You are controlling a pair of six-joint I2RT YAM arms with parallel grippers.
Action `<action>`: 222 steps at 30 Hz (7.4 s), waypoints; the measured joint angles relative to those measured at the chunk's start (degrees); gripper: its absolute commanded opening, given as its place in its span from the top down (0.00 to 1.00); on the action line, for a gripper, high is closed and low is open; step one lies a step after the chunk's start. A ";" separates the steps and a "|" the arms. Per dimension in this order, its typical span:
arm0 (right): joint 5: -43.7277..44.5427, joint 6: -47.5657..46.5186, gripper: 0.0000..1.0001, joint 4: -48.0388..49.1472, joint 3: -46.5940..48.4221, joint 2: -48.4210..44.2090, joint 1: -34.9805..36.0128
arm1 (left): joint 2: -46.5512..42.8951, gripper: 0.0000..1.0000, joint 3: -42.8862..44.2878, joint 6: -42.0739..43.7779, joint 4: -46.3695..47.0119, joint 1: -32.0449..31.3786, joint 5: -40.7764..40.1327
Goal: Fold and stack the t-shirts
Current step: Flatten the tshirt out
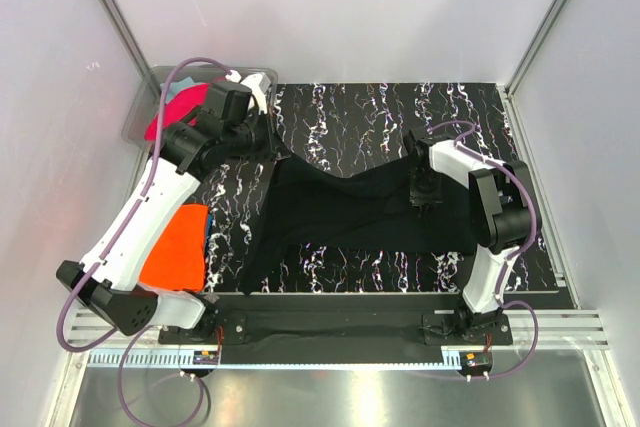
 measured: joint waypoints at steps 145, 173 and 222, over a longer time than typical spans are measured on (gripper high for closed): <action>-13.14 27.21 0.26 -13.77 -8.52 -36.70 -12.92 | 26.56 1.00 -30.62 -25.46 30.75 21.66 -2.27; -7.43 44.61 0.52 -9.73 -26.05 -28.68 -32.65 | 21.99 1.00 -31.43 -14.51 30.01 19.78 -2.25; -3.67 25.09 0.49 1.33 -19.80 -15.89 -34.18 | 22.75 1.00 -29.73 -13.09 28.68 21.88 -1.86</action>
